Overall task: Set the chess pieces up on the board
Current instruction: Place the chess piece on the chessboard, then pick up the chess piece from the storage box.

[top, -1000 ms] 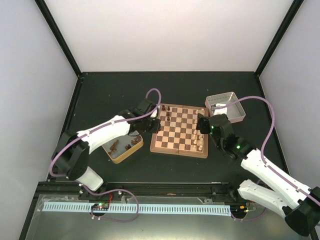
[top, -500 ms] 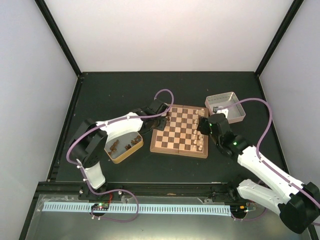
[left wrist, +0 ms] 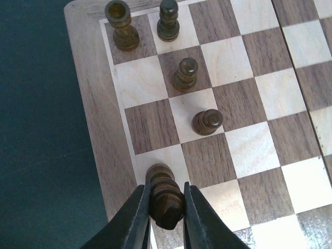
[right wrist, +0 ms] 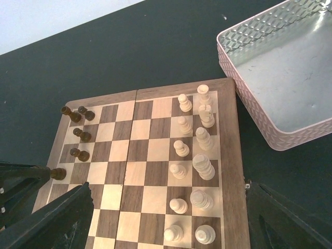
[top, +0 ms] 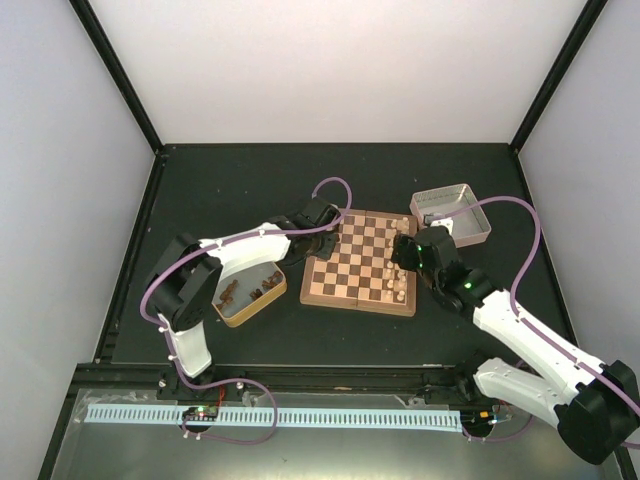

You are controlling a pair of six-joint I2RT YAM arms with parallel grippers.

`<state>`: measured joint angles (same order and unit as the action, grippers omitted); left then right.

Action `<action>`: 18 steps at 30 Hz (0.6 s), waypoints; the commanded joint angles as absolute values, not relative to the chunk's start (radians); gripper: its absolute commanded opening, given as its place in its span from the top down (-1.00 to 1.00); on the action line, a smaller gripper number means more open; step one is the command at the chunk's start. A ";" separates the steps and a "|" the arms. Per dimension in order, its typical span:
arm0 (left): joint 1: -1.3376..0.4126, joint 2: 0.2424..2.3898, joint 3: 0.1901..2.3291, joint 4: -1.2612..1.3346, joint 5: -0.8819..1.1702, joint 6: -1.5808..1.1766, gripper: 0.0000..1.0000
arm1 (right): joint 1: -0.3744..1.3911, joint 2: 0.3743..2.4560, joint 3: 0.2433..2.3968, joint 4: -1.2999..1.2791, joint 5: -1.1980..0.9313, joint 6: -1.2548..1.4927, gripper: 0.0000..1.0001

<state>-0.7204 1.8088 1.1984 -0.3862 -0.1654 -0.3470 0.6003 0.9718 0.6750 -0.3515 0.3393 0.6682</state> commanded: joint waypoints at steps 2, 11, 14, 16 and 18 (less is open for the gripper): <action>-0.725 1.815 1.218 -0.378 -0.170 -0.334 0.41 | 0.594 0.969 0.672 -0.322 0.324 0.685 -0.63; -0.717 1.705 1.230 -0.366 -0.210 -0.351 -0.31 | 0.594 0.972 0.672 -0.311 0.292 0.690 -0.63; -0.705 1.664 1.222 -0.394 -0.239 -0.384 -0.32 | 0.594 0.968 0.671 -0.314 0.293 0.690 -0.63; -0.688 1.629 1.203 -0.415 -0.248 -0.412 -0.32 | 0.594 0.966 0.670 -0.315 0.292 0.690 -0.63; -0.661 1.580 1.172 -0.436 -0.254 -0.448 -0.32 | 0.594 0.965 0.670 -0.316 0.286 0.690 -0.63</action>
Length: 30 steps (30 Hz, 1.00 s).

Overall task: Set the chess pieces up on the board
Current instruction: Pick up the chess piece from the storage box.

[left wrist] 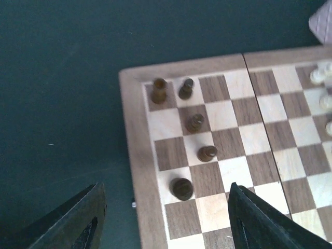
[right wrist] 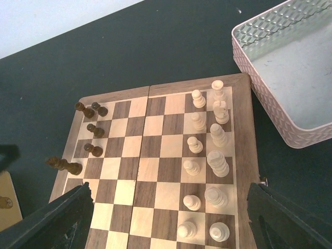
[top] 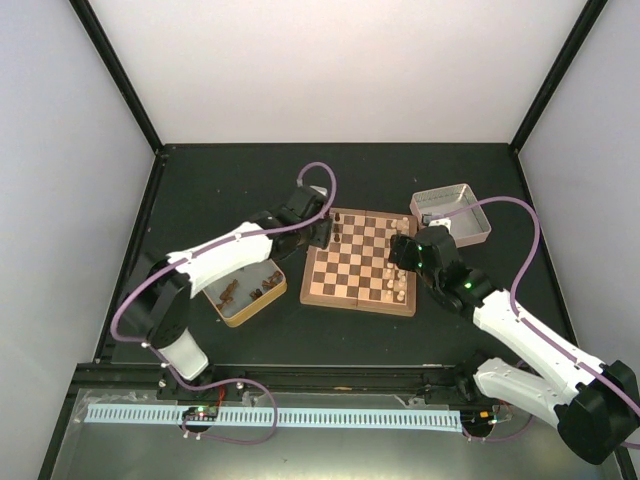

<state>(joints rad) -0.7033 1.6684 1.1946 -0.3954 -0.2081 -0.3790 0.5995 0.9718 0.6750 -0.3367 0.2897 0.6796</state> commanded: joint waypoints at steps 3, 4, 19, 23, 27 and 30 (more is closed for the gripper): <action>-0.614 1.480 1.102 -0.467 -0.255 -0.496 -0.31 | 0.594 0.967 0.670 -0.315 0.282 0.689 -0.63; -0.598 1.447 1.074 -0.476 -0.253 -0.508 -0.30 | 0.594 0.968 0.671 -0.314 0.278 0.689 -0.63; -0.307 1.219 0.719 -0.580 -0.179 -0.596 0.21 | 0.594 1.035 0.703 -0.294 0.205 0.694 -0.57; -0.288 1.253 0.690 -0.623 -0.229 -0.591 0.07 | 0.594 1.031 0.701 -0.298 0.202 0.700 -0.57; -0.281 1.306 0.657 -0.622 -0.222 -0.573 0.07 | 0.594 1.033 0.700 -0.295 0.193 0.705 -0.56; -0.281 1.338 0.643 -0.606 -0.189 -0.578 0.21 | 0.595 1.038 0.706 -0.298 0.193 0.710 -0.54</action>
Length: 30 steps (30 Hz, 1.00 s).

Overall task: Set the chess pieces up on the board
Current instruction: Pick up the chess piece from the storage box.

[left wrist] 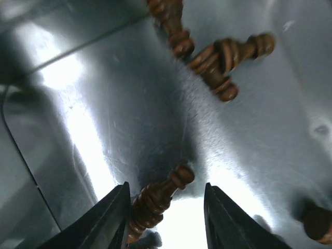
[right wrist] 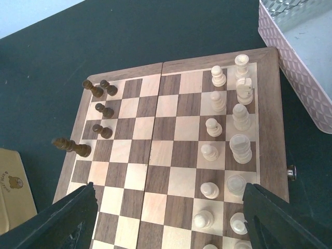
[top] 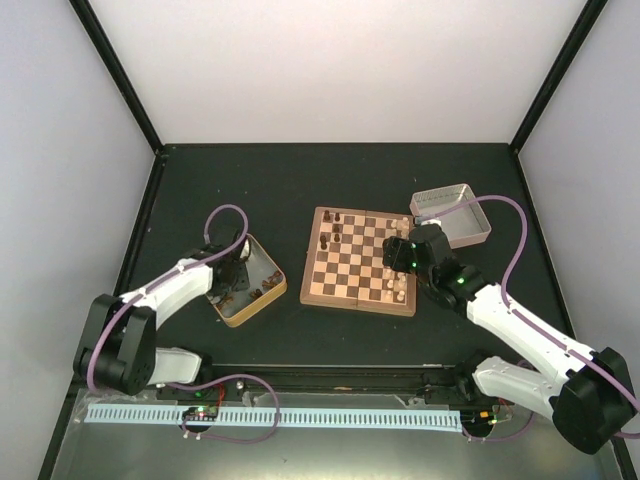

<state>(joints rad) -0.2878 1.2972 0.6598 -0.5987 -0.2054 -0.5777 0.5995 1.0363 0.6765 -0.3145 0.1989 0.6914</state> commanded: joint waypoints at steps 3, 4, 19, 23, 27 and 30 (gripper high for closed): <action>-0.281 1.355 0.627 -0.593 -0.203 -0.588 0.25 | 0.594 1.038 0.709 -0.300 0.191 0.712 -0.52; -0.281 1.362 0.626 -0.592 -0.214 -0.589 0.25 | 0.594 1.037 0.709 -0.298 0.190 0.712 -0.52; -0.278 1.384 0.671 -0.558 -0.187 -0.571 0.80 | 0.594 1.031 0.696 -0.298 0.186 0.716 -0.49; -0.278 1.334 0.690 -0.541 -0.177 -0.556 0.85 | 0.594 1.038 0.697 -0.287 0.171 0.713 -0.48; -0.278 1.218 0.705 -0.512 -0.126 -0.544 0.85 | 0.594 1.048 0.698 -0.251 0.108 0.688 -0.47; -0.278 1.127 0.704 -0.461 -0.015 -0.540 0.84 | 0.593 1.063 0.698 -0.194 0.018 0.659 -0.46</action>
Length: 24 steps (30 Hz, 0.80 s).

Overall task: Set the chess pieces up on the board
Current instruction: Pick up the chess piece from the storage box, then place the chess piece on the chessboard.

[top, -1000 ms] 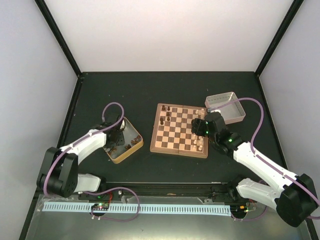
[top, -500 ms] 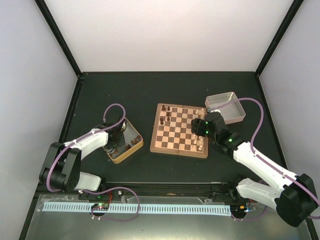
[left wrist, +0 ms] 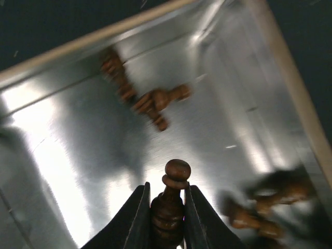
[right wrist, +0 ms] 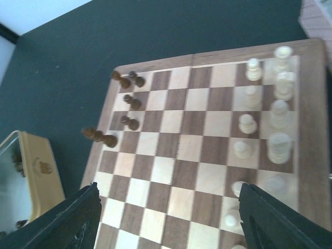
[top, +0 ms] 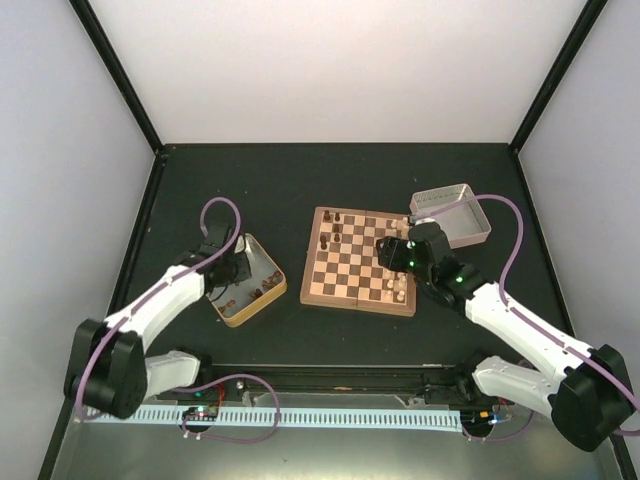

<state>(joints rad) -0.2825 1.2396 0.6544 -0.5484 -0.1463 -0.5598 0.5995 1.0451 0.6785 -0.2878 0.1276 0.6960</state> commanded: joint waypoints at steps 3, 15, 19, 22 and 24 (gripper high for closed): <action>-0.279 1.053 0.695 -0.386 0.107 -0.557 0.82 | 0.595 1.083 0.689 -0.118 -0.103 0.643 -0.44; -0.359 1.023 0.689 0.000 0.640 -0.582 0.79 | 0.650 1.190 0.779 0.068 -0.442 0.699 -0.48; -0.441 1.062 0.725 0.032 0.649 -0.504 0.82 | 0.650 1.208 0.854 -0.022 -0.436 0.739 -0.47; -0.500 1.085 0.749 0.050 0.641 -0.415 0.83 | 0.650 1.212 0.895 -0.076 -0.427 0.777 -0.44; -0.533 1.100 0.762 0.066 0.635 -0.356 0.83 | 0.650 1.212 0.912 -0.093 -0.445 0.797 -0.40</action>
